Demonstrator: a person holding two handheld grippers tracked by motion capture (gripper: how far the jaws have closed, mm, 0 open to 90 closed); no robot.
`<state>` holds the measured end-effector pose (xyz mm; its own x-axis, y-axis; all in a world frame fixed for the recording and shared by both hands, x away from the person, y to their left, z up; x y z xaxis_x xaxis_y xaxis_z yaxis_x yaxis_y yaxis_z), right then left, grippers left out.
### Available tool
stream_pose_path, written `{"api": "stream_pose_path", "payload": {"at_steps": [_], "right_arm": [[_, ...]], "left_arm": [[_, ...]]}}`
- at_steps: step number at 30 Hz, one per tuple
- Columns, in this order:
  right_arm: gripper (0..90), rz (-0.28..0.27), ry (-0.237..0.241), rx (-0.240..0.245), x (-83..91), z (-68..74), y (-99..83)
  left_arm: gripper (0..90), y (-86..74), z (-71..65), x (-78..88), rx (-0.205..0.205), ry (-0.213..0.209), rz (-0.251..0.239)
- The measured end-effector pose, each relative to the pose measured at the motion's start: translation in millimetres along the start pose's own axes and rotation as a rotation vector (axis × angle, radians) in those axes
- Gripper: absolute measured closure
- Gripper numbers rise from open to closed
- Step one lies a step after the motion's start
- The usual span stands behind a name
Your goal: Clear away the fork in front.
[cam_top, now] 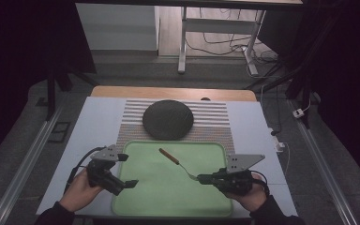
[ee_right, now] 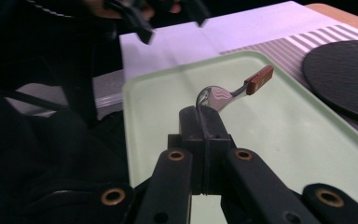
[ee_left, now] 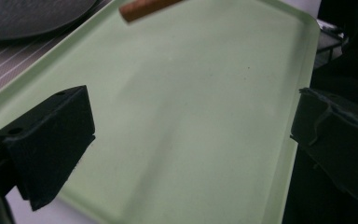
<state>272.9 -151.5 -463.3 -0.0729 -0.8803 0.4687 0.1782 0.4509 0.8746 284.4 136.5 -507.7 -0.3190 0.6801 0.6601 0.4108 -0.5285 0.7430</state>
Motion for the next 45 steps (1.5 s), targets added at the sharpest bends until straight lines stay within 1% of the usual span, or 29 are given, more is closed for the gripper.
{"api": "stream_pose_path", "payload": {"at_steps": [4, 8, 10, 13, 14, 15, 18, 19, 20, 21, 22, 24, 25, 26, 27, 31, 32, 33, 34, 35, 36, 37, 38, 40, 41, 42, 43, 44, 45], "right_arm": [[90.0, -0.001, 0.045, 0.004, -1.9, 6.9, -0.2], [90.0, 0.003, 0.095, 0.010, -4.6, 12.0, 0.0], [90.0, 0.004, 0.114, 0.013, -6.3, 13.9, 0.2], [90.0, 0.008, 0.145, 0.017, -8.9, 17.0, 0.9], [90.0, 0.013, 0.156, 0.020, -9.4, 18.0, 1.1], [90.0, 0.012, 0.164, 0.022, -10.4, 19.0, 1.3], [90.0, 0.023, 0.191, 0.034, -12.5, 22.0, 1.9], [90.0, 0.028, 0.198, 0.039, -13.1, 22.8, 2.2], [90.0, 0.031, 0.205, 0.044, -13.6, 23.7, 2.4], [90.0, 0.034, 0.219, 0.055, -14.4, 25.6, 3.2], [90.0, 0.040, 0.227, 0.064, -14.4, 26.3, 3.3], [90.0, 0.043, 0.237, 0.073, -14.6, 27.7, 4.1], [90.0, 0.043, 0.237, 0.073, -14.6, 27.7, 4.1], [90.0, 0.040, 0.244, 0.082, -14.9, 28.5, 4.5], [90.0, 0.051, 0.251, 0.097, -15.1, 29.8, 4.4], [90.0, 0.064, 0.271, 0.108, -16.7, 31.3, 2.7], [90.0, 0.070, 0.275, 0.113, -17.0, 31.7, 2.3], [90.0, 0.075, 0.282, 0.116, -17.3, 32.2, 2.0], [90.0, 0.077, 0.287, 0.117, -17.7, 32.7, 1.7], [90.0, 0.079, 0.290, 0.116, -18.0, 33.0, 1.3], [90.0, 0.082, 0.294, 0.116, -18.3, 33.1, 0.9], [90.0, 0.085, 0.296, 0.115, -18.6, 33.0, 0.4], [90.0, 0.085, 0.296, 0.115, -18.6, 33.0, 0.4], [90.0, 0.098, 0.312, 0.106, -19.6, 33.5, -1.4], [90.0, 0.101, 0.315, 0.103, -20.1, 33.6, -2.2], [90.0, 0.103, 0.320, 0.099, -20.4, 33.6, -2.9], [90.0, 0.103, 0.320, 0.099, -20.4, 33.6, -2.9], [89.8, 0.108, 0.332, 0.087, -20.6, 32.8, -4.7], [89.8, 0.108, 0.332, 0.087, -20.6, 32.8, -4.7]], "left_arm": [[0.0, 11.2, -4.4, -12.6, -0.041, -0.022, 0.028], [0.0, 19.4, -7.5, -23.5, -0.115, -0.029, 0.060], [0.0, 24.2, -9.2, -28.5, -0.141, -0.049, 0.064], [0.0, 30.5, -11.7, -36.1, -0.196, -0.092, 0.083], [0.3, 32.4, -13.1, -39.3, -0.213, -0.098, 0.089], [1.4, 33.9, -13.7, -42.1, -0.241, -0.103, 0.100], [5.7, 38.1, -17.2, -51.3, -0.295, -0.120, 0.120], [7.7, 38.7, -17.7, -53.4, -0.320, -0.130, 0.135], [11.2, 39.2, -19.7, -55.5, -0.335, -0.145, 0.138], [16.4, 39.7, -20.6, -57.2, -0.355, -0.150, 0.143], [19.0, 40.1, -21.0, -58.4, -0.372, -0.156, 0.152], [27.4, 40.6, -22.8, -59.6, -0.403, -0.181, 0.159], [27.4, 41.1, -23.2, -60.1, -0.416, -0.182, 0.161], [30.3, 41.1, -24.0, -60.2, -0.428, -0.198, 0.169], [37.5, 40.8, -25.0, -60.1, -0.449, -0.214, 0.175], [50.5, 38.1, -31.1, -60.5, -0.500, -0.256, 0.193], [54.5, 36.4, -34.7, -60.8, -0.531, -0.282, 0.197], [57.2, 36.4, -34.7, -60.8, -0.531, -0.282, 0.197], [60.9, 34.8, -37.8, -60.8, -0.566, -0.301, 0.206], [64.7, 34.8, -37.8, -60.8, -0.566, -0.301, 0.206], [68.5, 33.3, -40.1, -61.0, -0.595, -0.324, 0.219], [71.2, 32.6, -40.8, -61.3, -0.608, -0.330, 0.229], [72.3, 32.6, -40.8, -61.3, -0.608, -0.330, 0.229], [74.1, 30.9, -43.2, -62.2, -0.633, -0.342, 0.241], [74.8, 30.2, -44.1, -62.5, -0.648, -0.346, 0.249], [75.6, 28.6, -45.8, -62.7, -0.676, -0.362, 0.264], [76.2, 28.6, -45.8, -62.7, -0.676, -0.362, 0.264], [76.8, 27.1, -46.8, -62.4, -0.696, -0.372, 0.275], [77.4, 27.1, -46.8, -62.4, -0.696, -0.372, 0.275]]}}
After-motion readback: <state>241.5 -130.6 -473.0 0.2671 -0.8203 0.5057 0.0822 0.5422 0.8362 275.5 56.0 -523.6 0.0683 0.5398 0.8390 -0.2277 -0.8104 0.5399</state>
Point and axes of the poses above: each handheld gripper's, and its own axes: x roughly backward along the jaws, y roughly out of its top, z roughly to its left, the point moved 7 cm from there along -x, roughly forward along the jaws, and after that the axes turned 3 degrees about y, right-handed, at the moved point
